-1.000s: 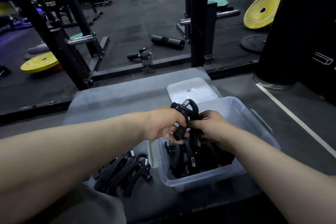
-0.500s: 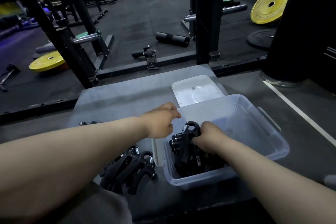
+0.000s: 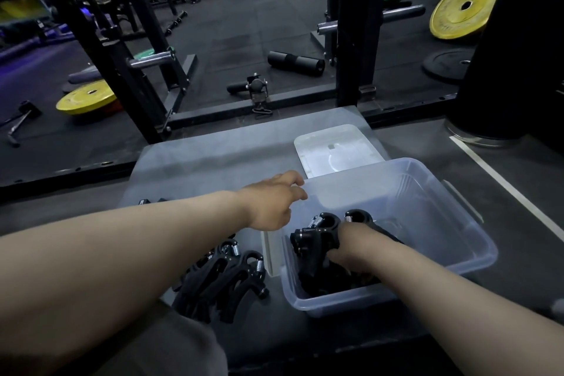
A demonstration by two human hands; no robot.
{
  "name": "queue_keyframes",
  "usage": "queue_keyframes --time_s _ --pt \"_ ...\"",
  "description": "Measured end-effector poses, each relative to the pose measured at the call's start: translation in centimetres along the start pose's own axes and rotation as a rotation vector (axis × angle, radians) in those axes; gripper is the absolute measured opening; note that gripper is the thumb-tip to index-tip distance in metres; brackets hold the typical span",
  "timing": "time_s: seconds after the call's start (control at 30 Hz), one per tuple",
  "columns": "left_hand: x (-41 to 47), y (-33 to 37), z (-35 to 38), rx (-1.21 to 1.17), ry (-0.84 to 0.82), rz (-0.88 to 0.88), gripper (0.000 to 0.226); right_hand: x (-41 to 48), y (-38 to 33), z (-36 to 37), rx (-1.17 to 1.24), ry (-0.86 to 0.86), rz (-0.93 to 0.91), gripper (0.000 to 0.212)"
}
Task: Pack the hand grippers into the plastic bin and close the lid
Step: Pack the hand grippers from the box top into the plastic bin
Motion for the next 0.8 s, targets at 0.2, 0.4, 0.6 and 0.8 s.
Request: queue_keyframes --time_s 0.2,0.4,0.6,0.8 --pt "0.2 -0.1 0.2 -0.003 0.006 -0.005 0.051 0.1 -0.1 0.4 0.112 0.096 -0.052 0.022" --pt "0.0 -0.1 0.3 -0.019 0.001 -0.006 0.053 -0.1 -0.3 0.8 0.054 -0.021 -0.054 0.040" --pt "-0.3 0.2 0.8 -0.012 0.020 -0.017 0.064 0.5 -0.5 1.5 -0.003 0.000 -0.021 0.050" --pt "-0.2 0.2 0.7 -0.049 0.008 -0.080 0.079 0.8 -0.6 2.6 -0.120 -0.051 0.020 0.067"
Point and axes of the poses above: each hand's wrist, its own x-axis towards the middle knuckle, its own z-axis out of the palm, y = z × x, the point moved 1 cm from there along x, towards the middle knuckle, and after that the axes turned 6 degrees about y, right-handed, at the moved point
